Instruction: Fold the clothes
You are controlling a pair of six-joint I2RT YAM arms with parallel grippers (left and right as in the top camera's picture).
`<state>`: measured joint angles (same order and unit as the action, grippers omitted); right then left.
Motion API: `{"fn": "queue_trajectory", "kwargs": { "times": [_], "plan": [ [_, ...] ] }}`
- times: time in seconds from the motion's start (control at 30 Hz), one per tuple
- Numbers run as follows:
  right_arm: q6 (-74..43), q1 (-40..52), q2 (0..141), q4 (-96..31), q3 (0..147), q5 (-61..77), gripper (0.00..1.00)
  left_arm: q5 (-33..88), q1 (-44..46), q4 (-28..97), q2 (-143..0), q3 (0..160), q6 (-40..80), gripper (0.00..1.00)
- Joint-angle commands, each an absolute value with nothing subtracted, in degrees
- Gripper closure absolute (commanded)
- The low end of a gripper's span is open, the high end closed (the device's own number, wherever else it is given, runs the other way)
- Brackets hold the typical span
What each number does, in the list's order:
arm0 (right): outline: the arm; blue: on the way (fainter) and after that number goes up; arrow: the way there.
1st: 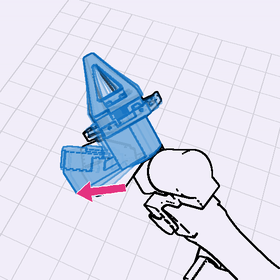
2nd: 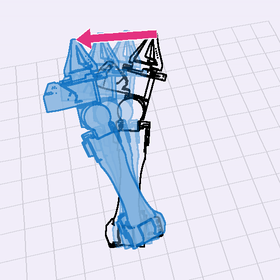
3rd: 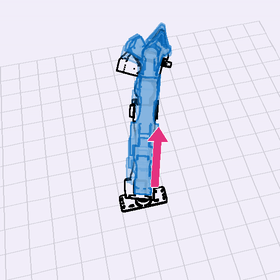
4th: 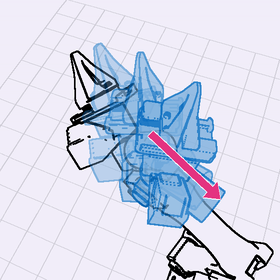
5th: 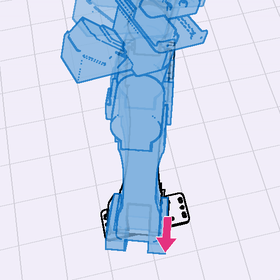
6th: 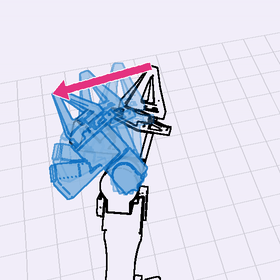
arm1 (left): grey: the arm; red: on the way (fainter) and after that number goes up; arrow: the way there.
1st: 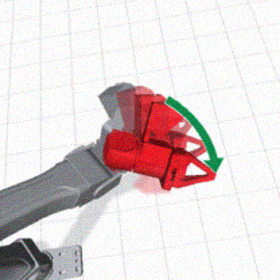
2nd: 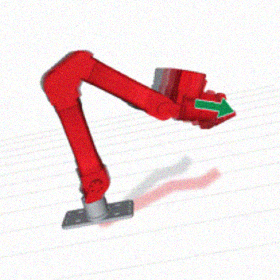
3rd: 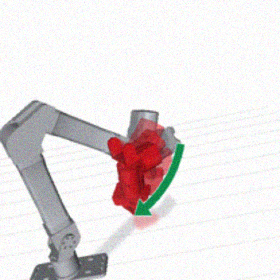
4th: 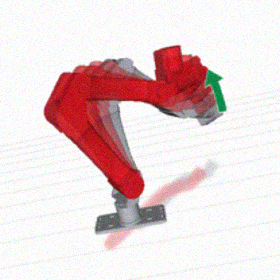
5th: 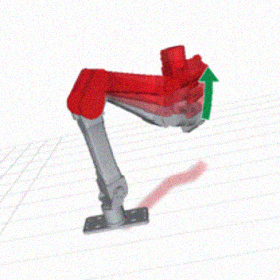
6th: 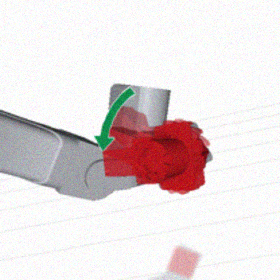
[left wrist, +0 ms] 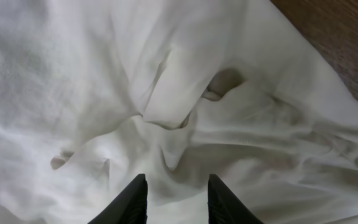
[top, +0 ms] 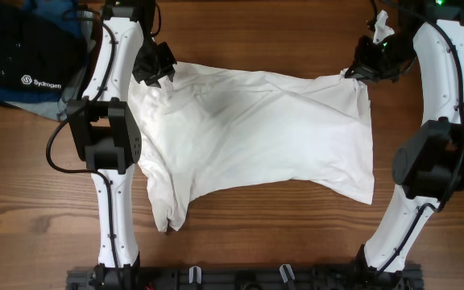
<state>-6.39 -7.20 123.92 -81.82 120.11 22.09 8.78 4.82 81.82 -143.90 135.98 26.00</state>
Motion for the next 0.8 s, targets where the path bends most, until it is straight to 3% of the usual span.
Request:
{"fn": "queue_trajectory", "kwargs": {
  "times": [0.0,0.57,0.77],
  "plan": [
    [-5.91,-6.92,122.78,-81.89,121.12,23.22,0.96,7.75,5.04,81.89,-142.3,135.87,25.71,0.68],
    [-5.93,-6.92,122.78,-81.89,121.12,23.24,0.96,6.98,5.04,80.34,-143.48,131.02,25.76,0.69],
    [-5.96,-6.92,122.78,-81.93,121.12,23.22,0.96,7.01,5.04,78.98,-143.48,129.99,25.8,0.76]
  ]
}}
